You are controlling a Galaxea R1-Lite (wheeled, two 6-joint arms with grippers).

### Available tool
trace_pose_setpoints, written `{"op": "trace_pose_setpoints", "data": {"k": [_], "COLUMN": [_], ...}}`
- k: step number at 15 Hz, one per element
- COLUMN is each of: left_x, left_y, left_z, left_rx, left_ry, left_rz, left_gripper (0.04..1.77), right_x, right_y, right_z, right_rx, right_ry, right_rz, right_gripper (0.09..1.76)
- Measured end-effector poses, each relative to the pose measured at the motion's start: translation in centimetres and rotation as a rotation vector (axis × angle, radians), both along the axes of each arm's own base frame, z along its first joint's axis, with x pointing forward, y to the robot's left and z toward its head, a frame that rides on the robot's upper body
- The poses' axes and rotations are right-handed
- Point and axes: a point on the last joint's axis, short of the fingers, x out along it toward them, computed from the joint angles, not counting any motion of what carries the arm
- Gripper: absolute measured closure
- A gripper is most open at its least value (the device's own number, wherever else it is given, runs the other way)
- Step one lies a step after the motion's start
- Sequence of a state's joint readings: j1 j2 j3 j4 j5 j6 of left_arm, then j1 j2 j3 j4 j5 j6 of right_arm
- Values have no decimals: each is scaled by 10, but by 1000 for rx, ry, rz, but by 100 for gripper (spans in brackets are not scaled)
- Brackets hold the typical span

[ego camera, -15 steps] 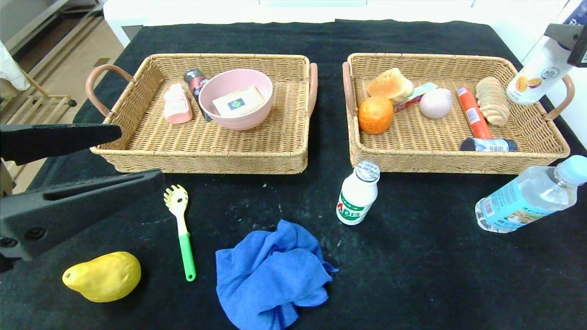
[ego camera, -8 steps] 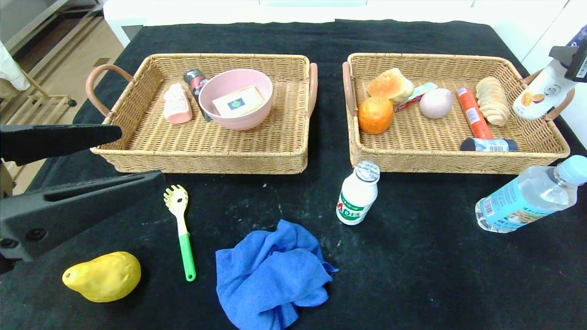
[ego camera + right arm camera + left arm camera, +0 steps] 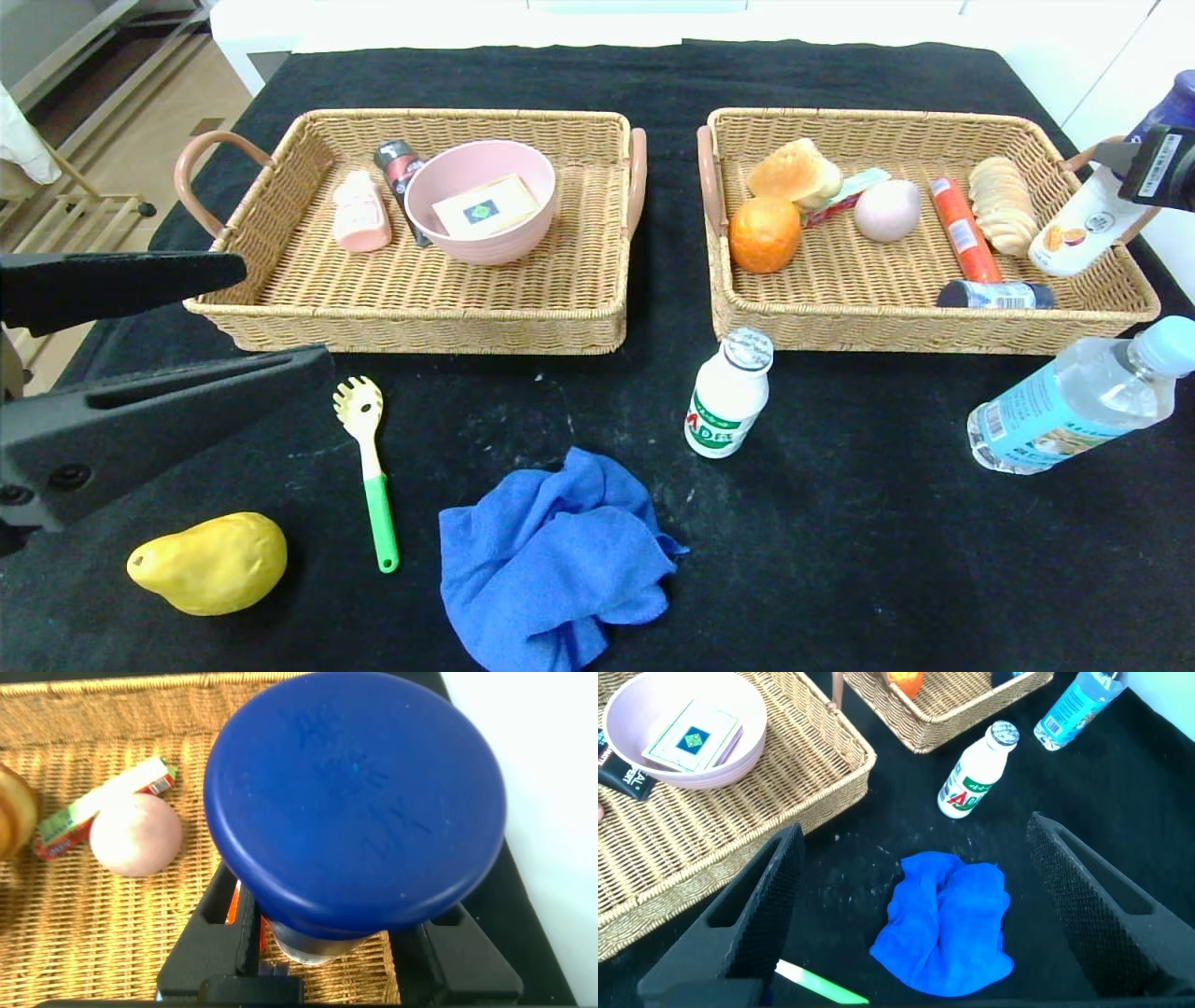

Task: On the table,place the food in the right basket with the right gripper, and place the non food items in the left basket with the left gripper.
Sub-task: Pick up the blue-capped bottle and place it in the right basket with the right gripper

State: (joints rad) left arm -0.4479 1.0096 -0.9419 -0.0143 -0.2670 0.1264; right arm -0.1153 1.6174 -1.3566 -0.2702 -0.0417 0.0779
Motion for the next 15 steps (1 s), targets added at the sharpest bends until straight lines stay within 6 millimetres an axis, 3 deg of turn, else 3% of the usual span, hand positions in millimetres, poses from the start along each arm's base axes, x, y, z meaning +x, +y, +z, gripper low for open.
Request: {"op": "trace_pose_setpoints", "data": {"k": [8, 15], "left_x": [0, 0], "left_y": [0, 0], "left_z": [0, 0], "left_rx": [1, -1], "left_ry": [1, 0], "left_rz": [0, 0], "left_gripper": [9, 9], "right_x": [11, 12], "right_y": [-8, -8], "right_z": [-11, -12], "right_rx": [0, 2], "right_ry": [33, 36], "right_rz": [-22, -18], "right_gripper": [102, 52]}}
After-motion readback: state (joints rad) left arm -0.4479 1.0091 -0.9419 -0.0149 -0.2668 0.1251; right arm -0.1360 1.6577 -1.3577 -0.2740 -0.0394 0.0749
